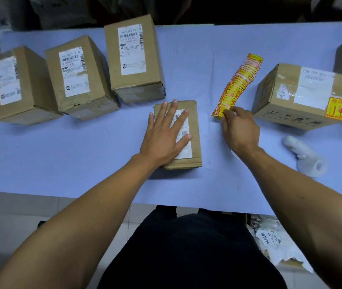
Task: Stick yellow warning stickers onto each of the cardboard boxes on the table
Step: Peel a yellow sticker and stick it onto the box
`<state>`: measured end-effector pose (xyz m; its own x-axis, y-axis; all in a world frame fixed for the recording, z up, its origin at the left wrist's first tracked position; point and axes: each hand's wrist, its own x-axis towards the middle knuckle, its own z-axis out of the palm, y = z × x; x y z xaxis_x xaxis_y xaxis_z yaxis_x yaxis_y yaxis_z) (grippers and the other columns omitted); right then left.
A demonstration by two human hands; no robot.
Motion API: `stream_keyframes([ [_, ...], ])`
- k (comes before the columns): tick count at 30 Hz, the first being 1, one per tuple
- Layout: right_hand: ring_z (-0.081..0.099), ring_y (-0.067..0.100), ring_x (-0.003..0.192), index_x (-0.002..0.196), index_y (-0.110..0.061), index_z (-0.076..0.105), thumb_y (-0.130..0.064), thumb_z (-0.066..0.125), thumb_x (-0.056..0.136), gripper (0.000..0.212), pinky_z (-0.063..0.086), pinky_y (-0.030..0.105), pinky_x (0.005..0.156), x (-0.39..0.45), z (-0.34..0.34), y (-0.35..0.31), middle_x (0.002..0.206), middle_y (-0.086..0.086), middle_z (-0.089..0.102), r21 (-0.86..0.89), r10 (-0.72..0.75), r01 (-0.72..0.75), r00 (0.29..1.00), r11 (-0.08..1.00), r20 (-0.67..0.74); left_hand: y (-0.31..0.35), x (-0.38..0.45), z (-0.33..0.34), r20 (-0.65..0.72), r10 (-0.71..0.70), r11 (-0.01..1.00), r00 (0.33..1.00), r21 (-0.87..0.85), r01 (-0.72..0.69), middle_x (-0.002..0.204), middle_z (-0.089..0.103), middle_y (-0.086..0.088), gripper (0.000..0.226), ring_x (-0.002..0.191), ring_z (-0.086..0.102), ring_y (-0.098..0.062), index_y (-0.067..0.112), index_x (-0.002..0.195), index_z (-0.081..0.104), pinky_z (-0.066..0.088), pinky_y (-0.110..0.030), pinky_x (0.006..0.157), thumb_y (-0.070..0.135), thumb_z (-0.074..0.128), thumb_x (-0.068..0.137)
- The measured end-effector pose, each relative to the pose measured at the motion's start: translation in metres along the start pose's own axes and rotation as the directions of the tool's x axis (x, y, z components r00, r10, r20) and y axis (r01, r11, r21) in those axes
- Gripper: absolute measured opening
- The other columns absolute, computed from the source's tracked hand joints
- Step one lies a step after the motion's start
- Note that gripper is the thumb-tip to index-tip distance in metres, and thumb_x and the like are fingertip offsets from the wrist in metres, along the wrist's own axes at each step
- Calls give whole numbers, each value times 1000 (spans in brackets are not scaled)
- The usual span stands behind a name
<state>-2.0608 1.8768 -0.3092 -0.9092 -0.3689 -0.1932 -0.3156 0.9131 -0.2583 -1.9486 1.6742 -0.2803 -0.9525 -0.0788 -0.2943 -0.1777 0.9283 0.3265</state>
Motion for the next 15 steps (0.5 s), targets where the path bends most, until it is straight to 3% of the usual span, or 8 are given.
stream_keyframes([
  [5,52,38,104,105,-3,67,-9,50,95,21,38,36,60,1,-7,-1,109,15,63,-210,-81,87,996,974,35,4,0,-9,57,-19,1000,998,24,17,168,-9,0,64,154,-12,-21,32,158,12,-3,-53,121,52,35,103],
  [8,55,38,101,101,-6,71,-11,55,93,19,37,34,60,0,-6,-2,102,14,65,-248,-95,109,993,963,68,5,0,-11,61,-27,999,998,41,25,168,-7,-1,63,154,-10,-23,32,158,13,1,-55,121,51,35,103],
  [12,54,36,107,109,-12,72,-25,54,97,25,42,37,67,-5,3,-2,112,11,62,-228,-90,121,985,966,144,8,-1,-11,47,-18,998,999,57,16,168,-6,-2,62,154,-9,-25,30,158,15,3,-56,120,50,36,103],
  [15,52,36,109,111,-12,71,-22,53,98,24,46,39,69,-8,0,-4,115,12,61,-126,-42,56,993,990,112,11,-1,-14,61,-33,999,998,32,31,168,-6,-3,62,154,-9,-25,29,158,16,0,-51,121,48,38,103],
])
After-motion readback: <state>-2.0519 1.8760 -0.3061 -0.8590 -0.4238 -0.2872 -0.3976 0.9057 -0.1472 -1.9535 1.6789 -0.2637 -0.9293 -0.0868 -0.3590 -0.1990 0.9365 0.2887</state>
